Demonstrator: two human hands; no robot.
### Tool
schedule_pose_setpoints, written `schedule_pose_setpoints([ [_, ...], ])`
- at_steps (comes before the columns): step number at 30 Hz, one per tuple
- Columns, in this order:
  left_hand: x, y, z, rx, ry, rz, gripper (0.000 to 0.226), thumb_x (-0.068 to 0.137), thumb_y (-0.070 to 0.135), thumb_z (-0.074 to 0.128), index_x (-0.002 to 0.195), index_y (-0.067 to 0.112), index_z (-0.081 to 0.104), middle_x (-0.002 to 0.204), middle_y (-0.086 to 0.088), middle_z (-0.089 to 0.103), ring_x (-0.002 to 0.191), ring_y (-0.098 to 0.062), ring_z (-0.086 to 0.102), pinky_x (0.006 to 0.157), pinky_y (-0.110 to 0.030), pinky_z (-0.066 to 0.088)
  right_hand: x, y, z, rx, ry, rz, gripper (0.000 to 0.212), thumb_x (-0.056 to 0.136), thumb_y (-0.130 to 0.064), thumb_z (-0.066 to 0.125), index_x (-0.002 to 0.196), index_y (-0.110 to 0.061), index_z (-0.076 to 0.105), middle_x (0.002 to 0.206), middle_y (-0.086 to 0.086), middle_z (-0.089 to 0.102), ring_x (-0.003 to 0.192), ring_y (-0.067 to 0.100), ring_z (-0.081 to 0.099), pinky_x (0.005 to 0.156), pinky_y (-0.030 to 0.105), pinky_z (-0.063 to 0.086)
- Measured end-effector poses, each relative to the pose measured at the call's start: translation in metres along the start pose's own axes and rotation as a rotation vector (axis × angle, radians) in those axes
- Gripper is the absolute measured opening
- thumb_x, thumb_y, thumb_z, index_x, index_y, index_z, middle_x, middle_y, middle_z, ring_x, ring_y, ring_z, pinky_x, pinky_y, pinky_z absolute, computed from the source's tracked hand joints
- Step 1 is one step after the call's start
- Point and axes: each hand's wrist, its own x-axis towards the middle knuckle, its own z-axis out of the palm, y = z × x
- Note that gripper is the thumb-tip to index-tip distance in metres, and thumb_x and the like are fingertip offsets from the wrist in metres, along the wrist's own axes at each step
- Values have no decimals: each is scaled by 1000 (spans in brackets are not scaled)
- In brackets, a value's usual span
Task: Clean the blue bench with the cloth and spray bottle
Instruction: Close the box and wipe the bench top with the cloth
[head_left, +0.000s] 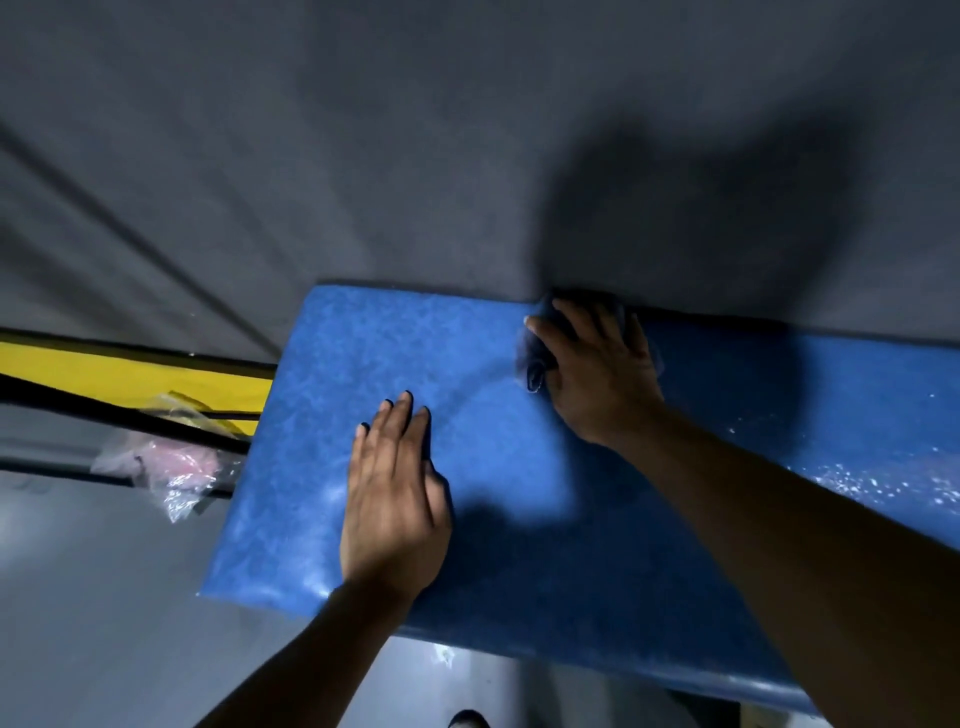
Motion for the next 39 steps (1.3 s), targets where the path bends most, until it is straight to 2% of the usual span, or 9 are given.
schedule_pose_setpoints([
  [3, 0, 4, -6, 18, -44, -7, 58, 89, 11, 47, 146, 1, 51, 160, -15, 42, 153, -30, 34, 126, -51, 21, -23, 4, -3, 38, 30, 57, 66, 81, -45, 38, 145, -34, 42, 162, 0, 28, 150, 29, 21, 117, 61, 21],
  [7, -1, 10, -15, 61, -114, -12, 60, 89, 13, 45, 147, 0, 49, 162, -17, 39, 153, -32, 32, 126, -51, 21, -74, 18, 2, 46, 45, 158, 67, 81, -47, 37, 147, -36, 42, 163, 0, 27, 152, 28, 19, 119, 63, 21],
  [14, -20, 43, -11, 26, -164, -37, 63, 86, 14, 46, 147, 1, 49, 163, -17, 35, 154, -34, 29, 128, -50, 17, -192, 23, 10, 44, 110, 260, 68, 74, -38, 52, 141, -29, 56, 156, 4, 44, 148, 31, 36, 113, 61, 33],
  [19, -37, 106, 14, -29, -185, 96, 61, 85, 17, 43, 143, 3, 56, 159, -17, 43, 150, -34, 38, 125, -50, 22, -262, 25, 22, 36, 189, 257, 77, 60, -48, 53, 134, -29, 65, 150, 6, 54, 142, 28, 40, 106, 61, 42],
  [21, -40, 131, 27, -28, -197, 150, 58, 86, 13, 50, 143, 6, 57, 159, -15, 43, 150, -32, 38, 123, -54, 29, -271, 24, 25, 18, 205, 274, 74, 61, -50, 53, 131, -29, 67, 147, 7, 57, 140, 28, 40, 102, 60, 46],
  [25, -44, 145, 41, 64, -179, 164, 57, 88, 17, 53, 144, 11, 56, 161, -10, 42, 153, -27, 34, 124, -52, 29, -265, 29, 31, 1, 219, 229, 80, 59, -47, 56, 136, -28, 63, 151, 8, 52, 141, 34, 47, 104, 64, 44],
  [29, -45, 139, 47, 96, -130, 179, 57, 89, 20, 48, 144, 13, 56, 161, -8, 42, 153, -25, 34, 124, -51, 28, -246, 46, 34, -9, 191, 98, 82, 62, -42, 56, 143, -29, 55, 161, 6, 38, 149, 30, 34, 113, 64, 31],
  [32, -45, 141, 52, 116, -121, 181, 57, 88, 21, 47, 144, 15, 57, 161, -6, 43, 153, -24, 34, 124, -50, 28, -207, 64, 29, 13, 195, 25, 75, 74, -43, 63, 146, -27, 51, 163, 8, 35, 151, 31, 31, 115, 65, 27],
  [39, -44, 140, 53, 135, -148, 180, 61, 87, 23, 47, 147, 16, 52, 164, -5, 39, 154, -23, 31, 124, -50, 27, -97, 113, 0, -25, 122, -85, 72, 79, -29, 65, 148, -27, 46, 164, 6, 31, 153, 31, 24, 115, 64, 25],
])
